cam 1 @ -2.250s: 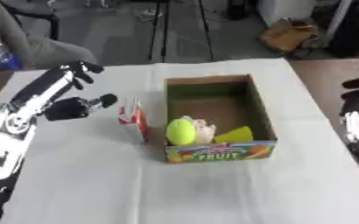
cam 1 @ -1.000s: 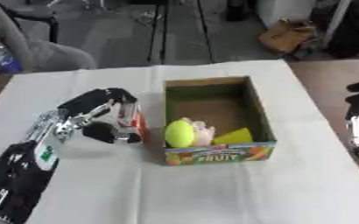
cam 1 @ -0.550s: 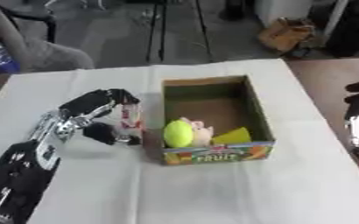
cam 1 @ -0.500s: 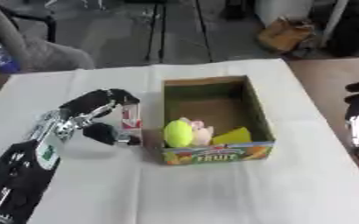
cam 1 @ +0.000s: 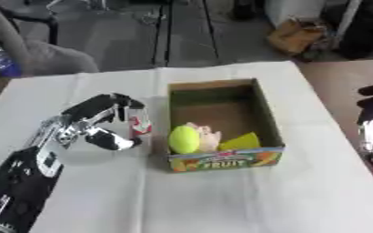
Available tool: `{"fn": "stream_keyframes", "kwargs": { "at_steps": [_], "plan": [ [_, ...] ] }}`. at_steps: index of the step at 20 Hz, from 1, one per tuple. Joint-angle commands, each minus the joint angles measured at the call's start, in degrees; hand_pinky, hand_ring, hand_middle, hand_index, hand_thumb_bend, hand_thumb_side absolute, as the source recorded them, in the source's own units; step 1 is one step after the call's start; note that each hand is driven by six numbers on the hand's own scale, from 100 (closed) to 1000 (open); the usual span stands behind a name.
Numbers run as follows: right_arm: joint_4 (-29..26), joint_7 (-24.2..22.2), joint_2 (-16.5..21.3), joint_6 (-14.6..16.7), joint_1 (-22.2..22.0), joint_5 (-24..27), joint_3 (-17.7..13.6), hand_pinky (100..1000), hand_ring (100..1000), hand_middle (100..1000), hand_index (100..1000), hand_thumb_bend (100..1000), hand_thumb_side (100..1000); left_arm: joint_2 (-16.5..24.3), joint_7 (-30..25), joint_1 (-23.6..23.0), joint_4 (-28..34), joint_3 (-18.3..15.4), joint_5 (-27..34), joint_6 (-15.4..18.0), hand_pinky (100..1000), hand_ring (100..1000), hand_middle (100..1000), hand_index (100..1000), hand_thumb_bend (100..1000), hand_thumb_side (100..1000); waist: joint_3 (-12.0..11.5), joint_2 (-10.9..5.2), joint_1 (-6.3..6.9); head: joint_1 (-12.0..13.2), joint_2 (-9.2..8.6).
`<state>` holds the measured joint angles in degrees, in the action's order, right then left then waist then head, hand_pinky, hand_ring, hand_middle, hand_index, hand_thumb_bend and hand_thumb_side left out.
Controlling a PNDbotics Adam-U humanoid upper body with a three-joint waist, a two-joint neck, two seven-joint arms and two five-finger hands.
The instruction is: Pick up objects on the table and place them in the box.
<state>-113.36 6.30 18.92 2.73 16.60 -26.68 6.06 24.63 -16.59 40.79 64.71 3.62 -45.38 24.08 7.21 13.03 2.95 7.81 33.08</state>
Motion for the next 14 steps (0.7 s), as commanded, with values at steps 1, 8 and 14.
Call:
{"fn": "stream_keyframes", "kwargs": {
  "at_steps": [1, 8, 14],
  "plan": [
    [-1.23, -0.11, 0.62, 0.13, 0.51, 0.12, -0.38, 564, 681, 714, 972, 100, 536, 0.2, 1.1, -0.05, 0.2, -1.02, 3.87, -1.61, 327, 474, 566, 652, 188, 252, -0.09, -0.92, -0.12, -0.14, -0.53],
    [-1.23, -0.13, 0.59, 0.17, 0.48, 0.1, -0.43, 564, 681, 714, 972, 100, 536, -0.45, 2.86, -0.65, 2.03, -1.11, 11.22, -4.89, 347, 491, 555, 659, 180, 297, -0.15, -0.97, -0.17, -0.11, -0.62],
    [-1.23, -0.1, 0.58, 0.16, 0.41, 0.11, -0.54, 564, 681, 714, 972, 100, 536, -1.47, 5.53, -1.36, 4.17, -2.08, 17.74, -7.15, 330, 479, 542, 657, 141, 321, -0.08, -0.9, -0.34, -0.11, -0.65]
  ]
}}
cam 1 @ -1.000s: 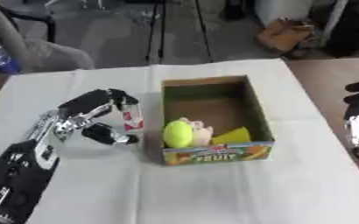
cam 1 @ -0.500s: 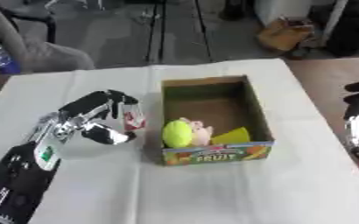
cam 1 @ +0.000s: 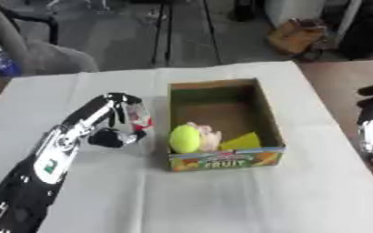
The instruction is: Pick up objects on the table and place them in the box.
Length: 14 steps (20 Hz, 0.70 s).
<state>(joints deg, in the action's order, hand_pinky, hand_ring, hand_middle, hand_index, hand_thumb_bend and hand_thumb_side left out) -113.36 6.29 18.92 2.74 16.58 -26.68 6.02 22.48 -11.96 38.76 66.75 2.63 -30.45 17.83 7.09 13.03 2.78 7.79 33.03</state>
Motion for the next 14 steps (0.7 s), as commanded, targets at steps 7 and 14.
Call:
{"fn": "stream_keyframes", "kwargs": {
  "at_steps": [7, 14],
  "plan": [
    [-1.23, -0.07, 0.61, 0.16, 0.31, 0.04, -0.61, 564, 681, 713, 971, 100, 536, 1.52, 0.71, 1.17, 9.35, -4.34, 11.7, -6.63, 329, 478, 543, 663, 100, 331, -0.02, -0.97, -0.06, -0.56, -0.56],
    [-1.23, -0.31, 0.7, 0.45, 0.66, 0.01, -0.37, 564, 681, 713, 971, 100, 535, 2.1, 0.75, 4.91, 11.07, -2.52, 13.57, -7.58, 330, 479, 546, 664, 132, 296, 0.77, -0.77, -0.04, -0.43, -0.94]
  ]
}}
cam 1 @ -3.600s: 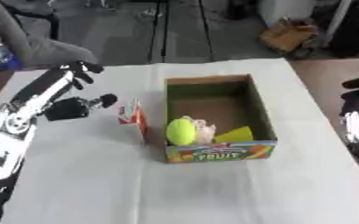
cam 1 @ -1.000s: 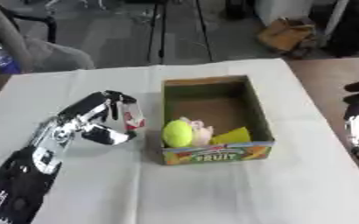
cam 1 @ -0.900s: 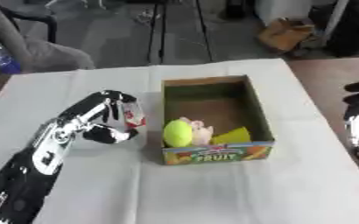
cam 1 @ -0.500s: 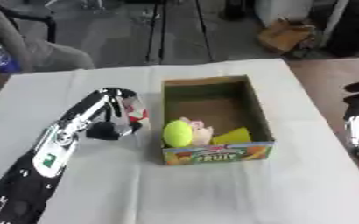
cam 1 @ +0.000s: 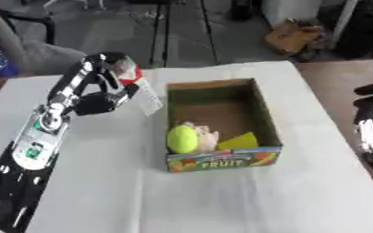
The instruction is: Pick up objects on the table and place them in the box.
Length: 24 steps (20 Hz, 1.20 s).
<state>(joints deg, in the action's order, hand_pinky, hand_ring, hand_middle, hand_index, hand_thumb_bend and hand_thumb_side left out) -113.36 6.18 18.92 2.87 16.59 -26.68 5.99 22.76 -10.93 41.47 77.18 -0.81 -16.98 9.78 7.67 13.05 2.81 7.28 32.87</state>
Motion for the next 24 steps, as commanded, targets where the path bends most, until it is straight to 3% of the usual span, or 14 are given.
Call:
{"fn": "stream_keyframes", "kwargs": {
  "at_steps": [1, 6, 12, 13, 14, 15, 16, 17, 18, 19, 22, 23, 24],
  "plan": [
    [-1.23, -0.29, 0.7, 0.4, 0.74, 0.06, -0.23, 564, 681, 713, 971, 100, 535, 1.75, -0.57, 3.13, -0.12, 1.84, -0.64, 1.3, 331, 480, 546, 663, 148, 282, 0.58, -0.68, -0.04, 0.37, -0.94],
    [-1.23, -0.73, 0.57, 0.82, 1.42, 0.46, 0.24, 564, 681, 713, 971, 100, 535, 0.25, 0.18, 7.28, -5.94, 4.79, -4.33, 7.27, 340, 487, 553, 661, 194, 275, 2.7, -0.05, 0.2, 1.56, -1.63],
    [-1.23, -1.18, 0.38, 1.31, 2.15, 0.85, 0.69, 563, 680, 712, 972, 100, 535, -1.76, 6.73, 9.84, -12.07, 4.91, -7.39, 13.05, 367, 501, 560, 672, 257, 295, 4.96, 0.58, 0.7, 2.43, -2.46],
    [-1.23, -1.24, 0.37, 1.38, 2.24, 0.93, 0.74, 563, 680, 712, 973, 100, 535, -2.17, 8.5, 9.97, -13.02, 4.83, -7.77, 13.82, 404, 522, 603, 709, 360, 449, 5.36, 0.69, 0.82, 2.46, -2.66],
    [-1.23, -1.3, 0.36, 1.43, 2.31, 1.01, 0.78, 563, 680, 712, 973, 100, 535, -2.48, 10.36, 10.01, -14.0, 4.87, -8.35, 14.7, 404, 522, 603, 709, 360, 449, 5.65, 0.77, 0.91, 2.48, -2.8],
    [-1.23, -1.36, 0.36, 1.48, 2.37, 1.06, 0.81, 563, 680, 712, 972, 100, 535, -2.7, 12.09, 10.02, -14.89, 4.97, -9.24, 15.52, 427, 531, 624, 729, 449, 504, 5.88, 0.82, 1.0, 2.5, -2.93],
    [-1.23, -1.43, 0.36, 1.52, 2.42, 1.09, 0.83, 563, 680, 712, 972, 100, 535, -2.9, 13.76, 9.99, -15.67, 5.05, -10.44, 16.22, 427, 531, 624, 729, 449, 504, 6.04, 0.85, 1.06, 2.52, -3.01],
    [-1.23, -1.46, 0.34, 1.53, 2.45, 1.09, 0.81, 563, 679, 712, 973, 100, 535, -3.05, 15.13, 9.93, -16.41, 5.21, -11.97, 16.78, 547, 626, 712, 774, 596, 603, 6.2, 0.86, 1.14, 2.48, -3.1],
    [-1.23, -1.44, 0.31, 1.53, 2.5, 1.1, 0.79, 563, 679, 712, 973, 100, 535, -3.17, 16.13, 9.84, -17.09, 5.42, -14.38, 17.26, 547, 626, 712, 774, 596, 603, 6.35, 0.87, 1.23, 2.45, -3.19],
    [-1.23, -1.44, 0.29, 1.55, 2.52, 1.12, 0.79, 563, 679, 712, 973, 100, 535, -3.38, 16.86, 9.76, -17.75, 5.56, -16.57, 17.68, 614, 692, 749, 798, 626, 698, 6.45, 0.86, 1.29, 2.4, -3.24],
    [-1.23, -1.48, 0.26, 1.59, 2.54, 1.13, 0.8, 563, 679, 712, 973, 100, 535, -3.77, 18.29, 9.64, -19.09, 5.52, -22.53, 18.58, 623, 700, 753, 800, 627, 710, 6.58, 0.85, 1.36, 2.37, -3.28],
    [-1.23, -1.47, 0.3, 1.57, 2.52, 1.13, 0.78, 563, 679, 712, 973, 100, 536, -3.48, 17.82, 9.61, -19.4, 5.96, -25.14, 18.91, 730, 809, 837, 863, 687, 834, 6.62, 0.8, 1.45, 2.34, -3.29],
    [-1.23, -1.46, 0.32, 1.56, 2.5, 1.12, 0.75, 563, 679, 712, 973, 100, 536, -3.34, 17.0, 9.59, -19.45, 6.11, -28.48, 19.2, 730, 809, 837, 863, 687, 834, 6.62, 0.77, 1.49, 2.31, -3.32]
  ]
}}
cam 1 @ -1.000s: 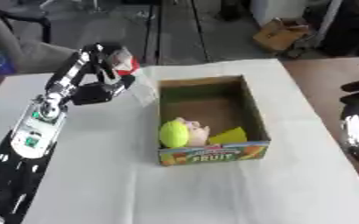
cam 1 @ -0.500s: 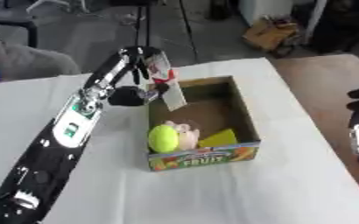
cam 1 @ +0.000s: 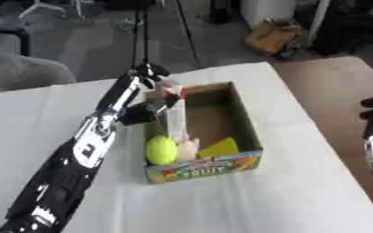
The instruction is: Pick up objects on the table and place them in the box.
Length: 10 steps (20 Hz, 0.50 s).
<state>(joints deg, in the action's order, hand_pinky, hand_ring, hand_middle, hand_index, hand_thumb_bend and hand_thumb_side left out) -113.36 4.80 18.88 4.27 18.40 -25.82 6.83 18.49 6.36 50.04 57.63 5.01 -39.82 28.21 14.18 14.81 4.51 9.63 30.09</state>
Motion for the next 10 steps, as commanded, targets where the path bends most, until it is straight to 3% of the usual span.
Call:
{"fn": "stream_keyframes", "kwargs": {
  "at_steps": [1, 6, 8, 9, 10],
  "plan": [
    [-1.23, -0.06, 0.37, 0.17, 0.69, 0.27, -0.1, 563, 679, 712, 973, 100, 536, 0.86, -0.72, 0.97, 0.11, 0.18, -8.39, 1.03, 757, 833, 862, 889, 722, 849, 0.11, -1.01, -0.17, -0.08, -0.58],
    [-1.23, -0.04, 0.34, 0.15, 0.7, 0.21, -0.2, 563, 679, 712, 973, 100, 536, 0.34, 0.7, 0.62, 0.17, -0.76, -14.86, 1.68, 757, 838, 871, 900, 716, 844, 0.05, -1.05, -0.12, -0.24, -0.69],
    [-1.23, 0.01, 0.37, 0.11, 0.63, 0.19, -0.25, 563, 679, 712, 973, 100, 536, 0.34, 2.01, 0.5, 0.68, -1.08, -14.07, 1.6, 749, 835, 868, 896, 710, 828, -0.07, -1.08, -0.13, -0.28, -0.67],
    [-1.23, 0.03, 0.37, 0.1, 0.6, 0.18, -0.27, 563, 679, 712, 973, 100, 536, 0.29, 2.72, 0.43, 1.14, -1.33, -12.98, 1.5, 712, 815, 859, 885, 662, 824, -0.2, -1.1, -0.13, -0.34, -0.68],
    [-1.23, 0.04, 0.32, 0.09, 0.59, 0.15, -0.3, 563, 679, 712, 973, 100, 536, 0.14, 4.25, 0.06, 2.49, -2.01, -9.2, 1.35, 712, 815, 859, 885, 662, 824, -0.48, -1.15, -0.12, -0.47, -0.71]
  ]
}}
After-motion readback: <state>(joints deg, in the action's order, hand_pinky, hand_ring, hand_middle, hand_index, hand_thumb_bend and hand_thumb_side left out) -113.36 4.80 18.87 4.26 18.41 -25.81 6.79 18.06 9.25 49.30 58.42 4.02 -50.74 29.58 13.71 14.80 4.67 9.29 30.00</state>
